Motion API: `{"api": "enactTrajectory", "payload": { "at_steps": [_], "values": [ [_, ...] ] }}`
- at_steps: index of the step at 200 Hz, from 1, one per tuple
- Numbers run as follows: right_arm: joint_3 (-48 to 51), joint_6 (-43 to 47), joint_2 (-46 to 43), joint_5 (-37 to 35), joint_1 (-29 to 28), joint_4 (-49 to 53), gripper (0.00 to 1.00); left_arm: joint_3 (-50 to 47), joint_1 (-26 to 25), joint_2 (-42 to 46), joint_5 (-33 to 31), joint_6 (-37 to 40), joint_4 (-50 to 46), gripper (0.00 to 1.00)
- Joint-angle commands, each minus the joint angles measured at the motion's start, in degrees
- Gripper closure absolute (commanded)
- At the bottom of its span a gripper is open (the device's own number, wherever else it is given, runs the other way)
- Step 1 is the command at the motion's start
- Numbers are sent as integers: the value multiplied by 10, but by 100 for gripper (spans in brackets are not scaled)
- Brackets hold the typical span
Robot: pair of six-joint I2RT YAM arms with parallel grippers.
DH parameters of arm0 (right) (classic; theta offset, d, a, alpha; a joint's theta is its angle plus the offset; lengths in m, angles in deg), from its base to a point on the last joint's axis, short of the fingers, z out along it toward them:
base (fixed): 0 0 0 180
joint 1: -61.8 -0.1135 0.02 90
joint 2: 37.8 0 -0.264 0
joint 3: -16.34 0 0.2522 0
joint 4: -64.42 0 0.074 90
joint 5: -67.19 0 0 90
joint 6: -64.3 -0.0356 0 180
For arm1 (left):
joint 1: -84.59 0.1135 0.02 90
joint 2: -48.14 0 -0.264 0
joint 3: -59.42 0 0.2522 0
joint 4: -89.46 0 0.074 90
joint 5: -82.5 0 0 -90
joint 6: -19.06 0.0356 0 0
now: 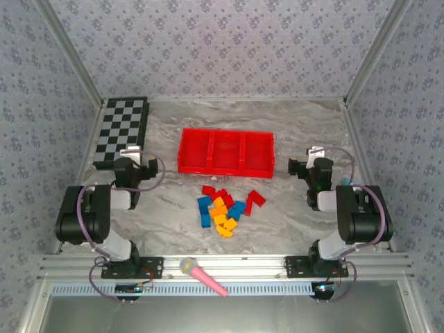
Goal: Sort the legos into containers by color
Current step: Rotate the lego at the center of the table.
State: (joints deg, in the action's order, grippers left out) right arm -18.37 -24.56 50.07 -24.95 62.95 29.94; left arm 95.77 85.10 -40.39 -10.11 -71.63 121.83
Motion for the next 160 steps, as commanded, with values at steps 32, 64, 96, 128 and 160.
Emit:
{"api": "enactTrajectory", "payload": {
  "at_steps": [32, 64, 96, 128, 160],
  "values": [
    [-10, 5, 0, 6, 4, 1, 1, 12, 2, 4, 1, -6, 3, 0],
    [-10, 3, 0, 13, 7, 2, 0, 12, 5, 5, 5, -7, 3, 0],
    [-11, -1, -1, 19, 12, 2, 0, 11, 18, 6, 28, -14, 5, 0],
    [-11, -1, -1, 20, 12, 2, 1, 12, 17, 6, 29, -13, 4, 0],
    [-11, -3, -1, 24, 15, 2, 0, 12, 17, 6, 28, -13, 3, 0]
  ]
}}
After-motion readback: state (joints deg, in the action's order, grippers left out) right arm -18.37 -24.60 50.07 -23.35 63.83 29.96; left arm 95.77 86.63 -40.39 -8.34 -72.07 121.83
